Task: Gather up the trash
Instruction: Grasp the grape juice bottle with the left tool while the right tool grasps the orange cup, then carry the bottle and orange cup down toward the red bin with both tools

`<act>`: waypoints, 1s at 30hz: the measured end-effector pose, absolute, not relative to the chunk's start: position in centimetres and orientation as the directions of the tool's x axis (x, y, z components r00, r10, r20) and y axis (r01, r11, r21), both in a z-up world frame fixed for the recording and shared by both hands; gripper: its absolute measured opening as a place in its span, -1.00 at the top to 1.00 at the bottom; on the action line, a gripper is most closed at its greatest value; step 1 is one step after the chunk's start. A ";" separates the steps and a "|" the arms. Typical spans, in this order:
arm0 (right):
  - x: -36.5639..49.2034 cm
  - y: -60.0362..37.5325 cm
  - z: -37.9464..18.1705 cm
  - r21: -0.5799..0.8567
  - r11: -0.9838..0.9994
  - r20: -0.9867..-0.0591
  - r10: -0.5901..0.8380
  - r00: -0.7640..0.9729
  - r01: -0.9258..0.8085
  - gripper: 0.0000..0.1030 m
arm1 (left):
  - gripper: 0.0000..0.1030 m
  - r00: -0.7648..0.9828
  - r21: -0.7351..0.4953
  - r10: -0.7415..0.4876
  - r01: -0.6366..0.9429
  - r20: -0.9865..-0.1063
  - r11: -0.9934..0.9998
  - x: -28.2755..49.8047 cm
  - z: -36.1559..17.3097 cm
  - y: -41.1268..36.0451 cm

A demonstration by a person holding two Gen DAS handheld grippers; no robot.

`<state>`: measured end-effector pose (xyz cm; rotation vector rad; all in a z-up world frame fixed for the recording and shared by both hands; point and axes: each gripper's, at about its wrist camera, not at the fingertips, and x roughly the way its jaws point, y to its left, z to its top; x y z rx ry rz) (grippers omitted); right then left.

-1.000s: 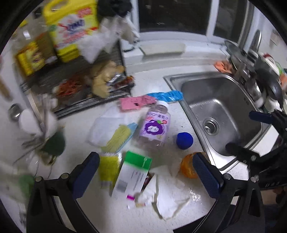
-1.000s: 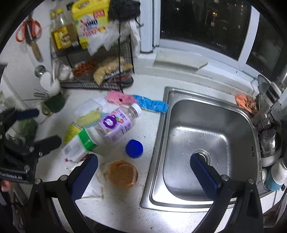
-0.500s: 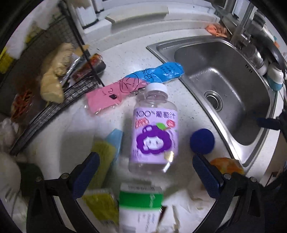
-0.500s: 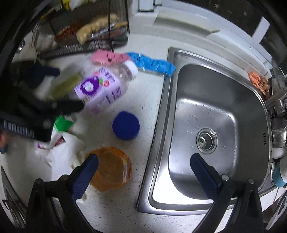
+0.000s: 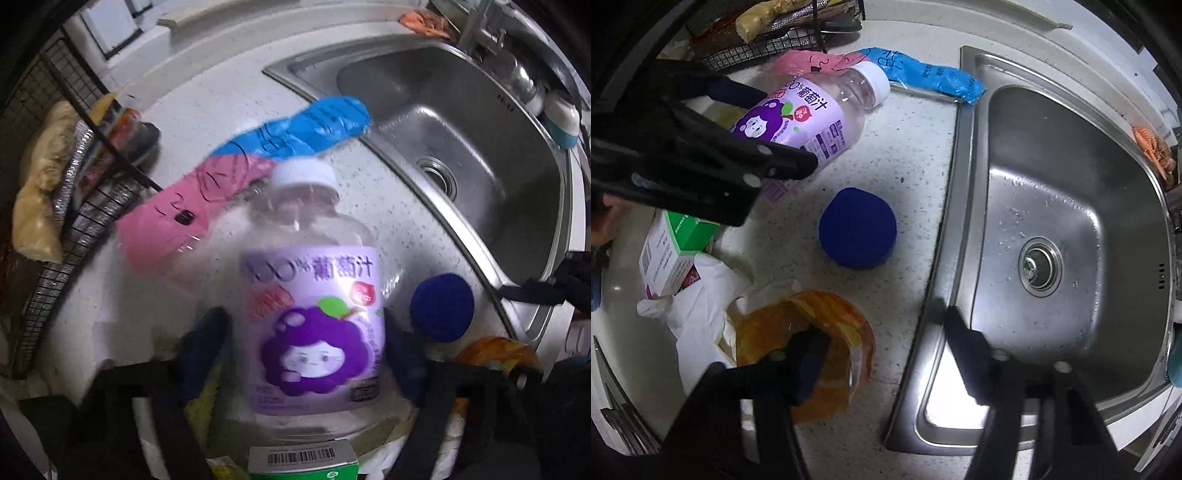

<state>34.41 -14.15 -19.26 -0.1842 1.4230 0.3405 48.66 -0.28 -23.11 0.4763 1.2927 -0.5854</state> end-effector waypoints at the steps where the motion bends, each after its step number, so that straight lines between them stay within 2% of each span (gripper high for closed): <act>1: 34.5 -13.9 -19.5 0.085 0.936 -0.987 0.126 0.099 -0.341 0.39 | -0.28 0.178 0.007 -0.141 0.642 -0.974 0.766 48.6 -23.1 -0.2; 4: 34.4 -13.1 -20.0 0.111 0.926 -0.986 0.147 0.074 -0.360 0.75 | -0.27 0.182 0.000 -0.146 0.628 -0.972 0.778 48.3 -22.9 0.1; 6: 34.2 -13.0 -20.1 0.145 0.921 -0.983 0.175 0.052 -0.361 0.84 | -0.27 0.185 -0.007 -0.152 0.614 -0.971 0.789 47.8 -22.5 0.5; 30: 31.8 -16.8 -12.6 0.159 0.919 -0.942 0.251 0.223 -0.361 0.85 | -0.27 0.344 -0.001 -0.200 0.501 -0.917 0.865 37.9 -13.5 0.7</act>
